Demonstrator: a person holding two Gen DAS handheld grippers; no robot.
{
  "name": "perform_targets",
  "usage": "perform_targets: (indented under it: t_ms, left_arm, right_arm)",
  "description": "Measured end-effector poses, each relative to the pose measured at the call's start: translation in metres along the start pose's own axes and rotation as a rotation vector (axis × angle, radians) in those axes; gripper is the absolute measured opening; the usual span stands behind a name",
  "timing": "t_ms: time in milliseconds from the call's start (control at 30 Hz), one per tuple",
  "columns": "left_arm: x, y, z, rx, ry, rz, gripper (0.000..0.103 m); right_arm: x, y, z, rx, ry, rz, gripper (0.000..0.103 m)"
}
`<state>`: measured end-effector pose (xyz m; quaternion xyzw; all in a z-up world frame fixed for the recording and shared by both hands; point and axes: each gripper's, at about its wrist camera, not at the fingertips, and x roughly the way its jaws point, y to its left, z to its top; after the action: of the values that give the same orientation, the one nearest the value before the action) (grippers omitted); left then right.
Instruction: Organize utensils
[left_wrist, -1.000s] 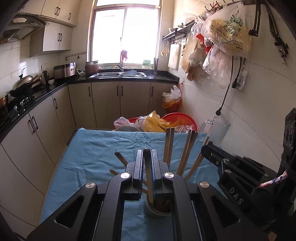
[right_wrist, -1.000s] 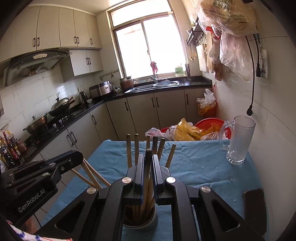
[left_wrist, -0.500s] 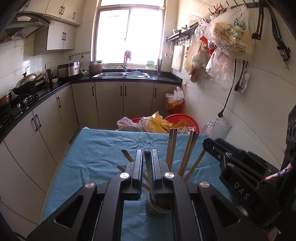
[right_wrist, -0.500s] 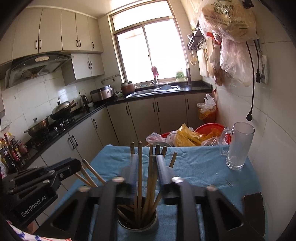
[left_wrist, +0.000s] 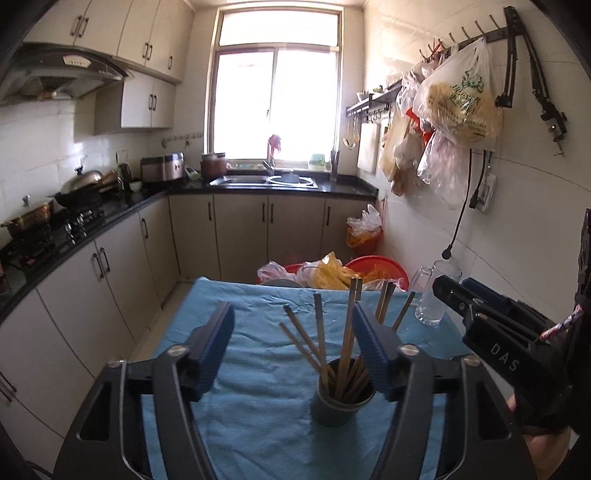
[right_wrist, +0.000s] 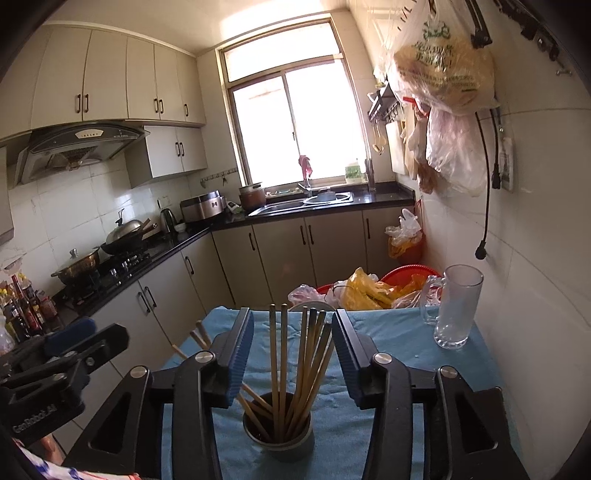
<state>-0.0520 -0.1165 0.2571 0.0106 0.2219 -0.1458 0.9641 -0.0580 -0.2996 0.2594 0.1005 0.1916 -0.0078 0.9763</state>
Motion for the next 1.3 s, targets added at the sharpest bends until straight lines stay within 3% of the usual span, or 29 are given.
perform_targets:
  t_ms: [267, 433, 600, 867, 1000, 1300]
  left_arm:
    - [-0.056, 0.008, -0.027, 0.004, -0.029, 0.045, 0.09]
    - [-0.08, -0.003, -0.055, 0.091, -0.024, 0.081, 0.095]
    - [-0.098, -0.015, -0.075, 0.123, -0.027, 0.08, 0.097]
    - [-0.126, -0.005, -0.085, 0.031, -0.055, 0.063, 0.103]
    - [-0.135, 0.001, -0.088, -0.006, -0.075, 0.098, 0.103]
    - [-0.126, 0.011, -0.101, -0.01, -0.008, 0.108, 0.103]
  right_arm:
    - [-0.048, 0.002, -0.027, -0.001, 0.001, -0.03, 0.065]
    - [-0.069, 0.004, -0.057, 0.001, 0.047, -0.044, 0.068]
    - [-0.087, 0.003, -0.08, 0.032, 0.074, -0.043, 0.07]
    - [-0.107, -0.012, -0.103, 0.105, 0.084, -0.094, 0.073]
    - [-0.11, -0.011, -0.116, 0.137, 0.1, -0.105, 0.073]
    - [-0.098, 0.009, -0.132, 0.121, 0.149, -0.127, 0.074]
